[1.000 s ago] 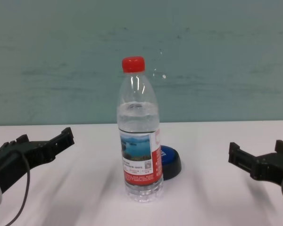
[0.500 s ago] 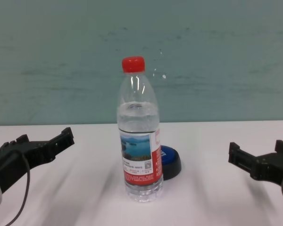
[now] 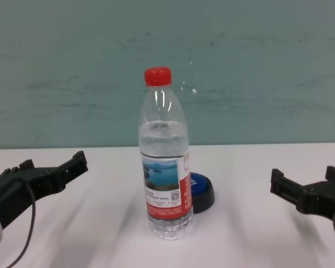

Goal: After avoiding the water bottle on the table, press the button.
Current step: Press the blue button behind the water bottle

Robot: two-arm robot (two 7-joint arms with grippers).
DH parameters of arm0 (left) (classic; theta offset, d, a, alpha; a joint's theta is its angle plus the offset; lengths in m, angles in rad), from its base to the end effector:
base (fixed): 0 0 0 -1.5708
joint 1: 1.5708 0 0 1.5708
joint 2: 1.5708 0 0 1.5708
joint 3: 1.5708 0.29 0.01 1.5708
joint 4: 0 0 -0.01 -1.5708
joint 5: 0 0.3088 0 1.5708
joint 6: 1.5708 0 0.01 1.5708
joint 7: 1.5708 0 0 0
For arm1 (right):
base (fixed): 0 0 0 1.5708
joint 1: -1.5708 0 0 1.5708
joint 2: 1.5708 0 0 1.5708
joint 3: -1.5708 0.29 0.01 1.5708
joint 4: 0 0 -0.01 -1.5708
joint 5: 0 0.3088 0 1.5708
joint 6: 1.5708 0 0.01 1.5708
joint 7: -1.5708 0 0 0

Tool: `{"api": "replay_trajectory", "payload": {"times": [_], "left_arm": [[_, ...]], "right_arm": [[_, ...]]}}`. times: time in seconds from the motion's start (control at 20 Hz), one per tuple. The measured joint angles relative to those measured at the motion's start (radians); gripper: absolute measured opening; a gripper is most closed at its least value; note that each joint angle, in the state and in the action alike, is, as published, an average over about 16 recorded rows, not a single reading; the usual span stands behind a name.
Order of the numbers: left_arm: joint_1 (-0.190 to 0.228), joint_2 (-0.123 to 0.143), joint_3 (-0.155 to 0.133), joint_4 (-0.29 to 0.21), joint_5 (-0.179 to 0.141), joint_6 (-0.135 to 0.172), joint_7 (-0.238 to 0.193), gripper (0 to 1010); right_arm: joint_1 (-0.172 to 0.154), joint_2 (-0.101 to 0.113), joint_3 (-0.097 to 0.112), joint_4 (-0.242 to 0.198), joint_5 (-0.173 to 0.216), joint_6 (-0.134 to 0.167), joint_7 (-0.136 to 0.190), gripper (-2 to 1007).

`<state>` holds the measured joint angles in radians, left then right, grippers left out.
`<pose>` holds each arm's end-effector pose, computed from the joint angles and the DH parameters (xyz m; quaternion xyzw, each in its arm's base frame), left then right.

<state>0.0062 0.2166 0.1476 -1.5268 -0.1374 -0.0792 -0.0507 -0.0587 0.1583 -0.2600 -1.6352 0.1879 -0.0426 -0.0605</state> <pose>0.3225 0.0203 -0.3183 0.0264 -0.0276 0.6357 0.7710 0.3002 0.0394 -0.3070 0.0184 0.0178 -0.6311 0.7753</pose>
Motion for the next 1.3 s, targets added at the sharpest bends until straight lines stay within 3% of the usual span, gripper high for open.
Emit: {"api": "replay_trajectory", "payload": {"times": [0.6,1.3], "left_arm": [[0.018,0.002,-0.017,-0.015,-0.007,-0.002,-0.032,1010],[0.099,0.013,-0.083,-0.088,-0.021,-0.019,-0.115,1010]], "right_arm": [[0.0,0.0,0.0,0.0,0.0,0.0,0.0,1004],[0.0,0.0,0.0,0.0,0.0,0.0,0.0,1004]]}}
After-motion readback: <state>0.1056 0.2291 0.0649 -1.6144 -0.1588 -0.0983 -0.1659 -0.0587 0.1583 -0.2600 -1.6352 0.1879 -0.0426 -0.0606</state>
